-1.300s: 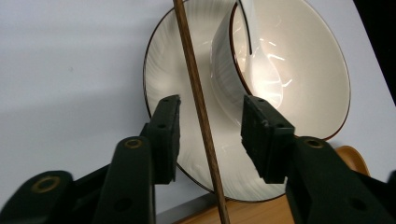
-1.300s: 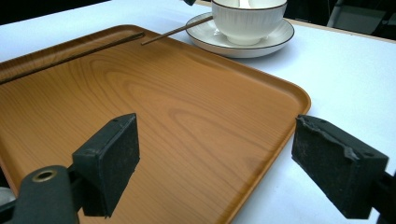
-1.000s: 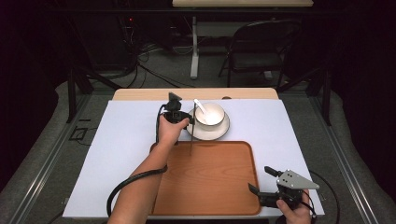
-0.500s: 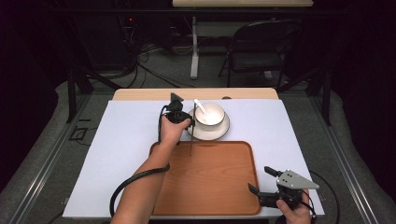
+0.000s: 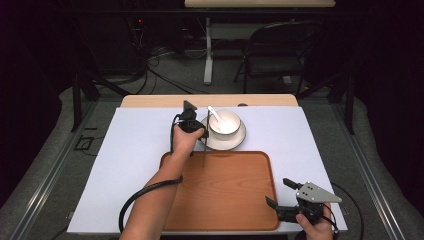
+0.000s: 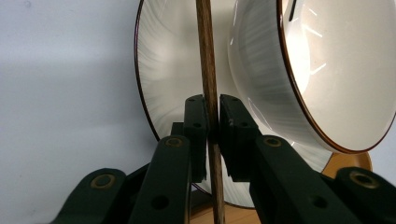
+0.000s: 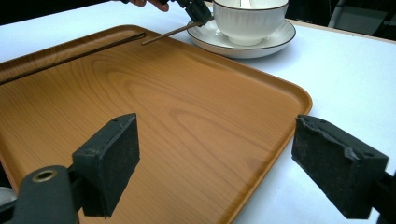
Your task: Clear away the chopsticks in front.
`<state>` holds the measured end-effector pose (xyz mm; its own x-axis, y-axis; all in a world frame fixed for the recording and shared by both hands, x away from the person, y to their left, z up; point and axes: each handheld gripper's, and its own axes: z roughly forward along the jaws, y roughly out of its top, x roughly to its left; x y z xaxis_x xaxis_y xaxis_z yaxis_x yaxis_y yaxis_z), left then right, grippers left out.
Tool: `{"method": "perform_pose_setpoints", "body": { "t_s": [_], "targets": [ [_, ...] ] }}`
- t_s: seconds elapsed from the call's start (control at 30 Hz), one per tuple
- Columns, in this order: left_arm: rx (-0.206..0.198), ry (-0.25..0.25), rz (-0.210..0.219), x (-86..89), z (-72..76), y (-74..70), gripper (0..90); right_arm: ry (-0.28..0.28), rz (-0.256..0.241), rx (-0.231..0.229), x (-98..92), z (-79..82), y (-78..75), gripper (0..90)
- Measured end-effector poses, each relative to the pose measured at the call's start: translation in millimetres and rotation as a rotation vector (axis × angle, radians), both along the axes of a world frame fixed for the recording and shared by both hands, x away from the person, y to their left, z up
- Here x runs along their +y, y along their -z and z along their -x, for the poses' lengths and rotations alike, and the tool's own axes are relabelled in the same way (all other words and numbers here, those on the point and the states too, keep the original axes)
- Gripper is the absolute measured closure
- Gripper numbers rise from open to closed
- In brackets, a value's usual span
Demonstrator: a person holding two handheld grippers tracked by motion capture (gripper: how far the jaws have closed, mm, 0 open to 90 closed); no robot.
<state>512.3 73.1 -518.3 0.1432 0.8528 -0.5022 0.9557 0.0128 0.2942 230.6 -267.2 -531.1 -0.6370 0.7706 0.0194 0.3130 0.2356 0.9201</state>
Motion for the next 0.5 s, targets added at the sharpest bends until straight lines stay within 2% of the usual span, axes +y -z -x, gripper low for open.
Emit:
{"method": "perform_pose_setpoints", "body": {
  "t_s": [0.1, 0.43, 0.5],
  "targets": [
    [0.014, -0.005, 0.005, -0.6, -0.2, 0.3, 82.9, 0.000, -0.001, 0.000, -0.2, 0.0, 0.0, 14.7],
    [0.011, -0.024, -0.006, 4.5, 0.1, -2.1, 84.1, 0.001, 0.000, -0.002, -0.2, 0.3, -0.1, 14.7],
    [0.001, -0.029, -0.005, 6.8, 0.7, -4.2, 84.1, 0.001, 0.000, -0.001, -0.2, 0.2, 0.0, 14.7]
  ]
}}
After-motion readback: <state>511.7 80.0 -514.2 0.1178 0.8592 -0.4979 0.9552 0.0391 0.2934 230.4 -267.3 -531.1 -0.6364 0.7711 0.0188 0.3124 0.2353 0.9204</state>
